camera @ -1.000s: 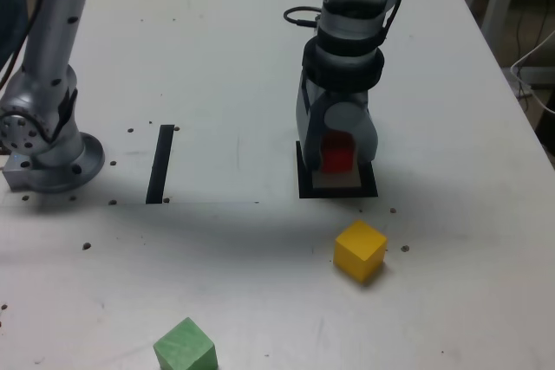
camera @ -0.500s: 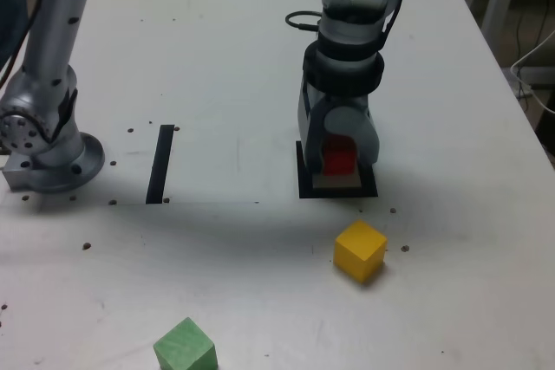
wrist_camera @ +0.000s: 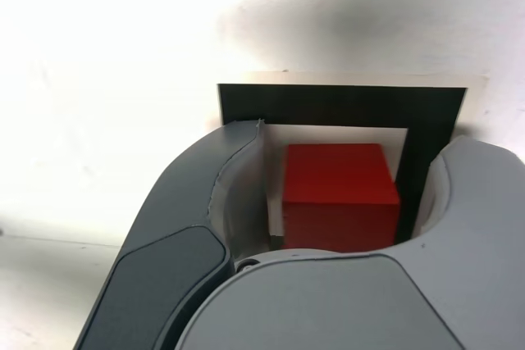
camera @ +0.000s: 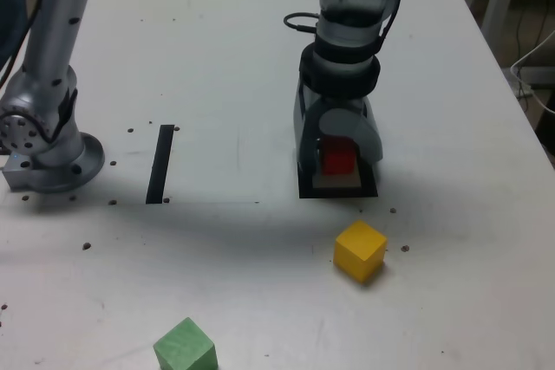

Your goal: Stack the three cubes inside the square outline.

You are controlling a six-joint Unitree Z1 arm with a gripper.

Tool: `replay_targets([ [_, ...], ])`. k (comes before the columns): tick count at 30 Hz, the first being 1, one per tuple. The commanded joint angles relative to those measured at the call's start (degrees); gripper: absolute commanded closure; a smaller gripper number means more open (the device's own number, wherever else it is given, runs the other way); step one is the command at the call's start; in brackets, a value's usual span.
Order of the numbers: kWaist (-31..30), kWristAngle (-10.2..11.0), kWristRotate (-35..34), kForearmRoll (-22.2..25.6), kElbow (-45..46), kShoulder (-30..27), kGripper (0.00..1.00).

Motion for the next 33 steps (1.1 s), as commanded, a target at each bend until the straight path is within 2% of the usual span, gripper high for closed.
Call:
replay_targets([
  [1,-0.22,-0.06,0.04,1.22,-0.55,-0.80,0.01],
  [9,-2.55,0.36,-1.20,7.64,-3.99,-4.23,0.01],
  [14,-5.44,0.61,-5.05,11.11,-6.23,-6.28,0.01],
  [19,-8.88,-0.13,-14.05,12.39,-8.41,-7.03,0.01],
  [25,-11.08,-2.61,-27.12,13.78,-10.66,-6.84,0.01],
  [33,-12.87,-4.79,-36.10,13.85,-11.29,-6.00,0.01],
])
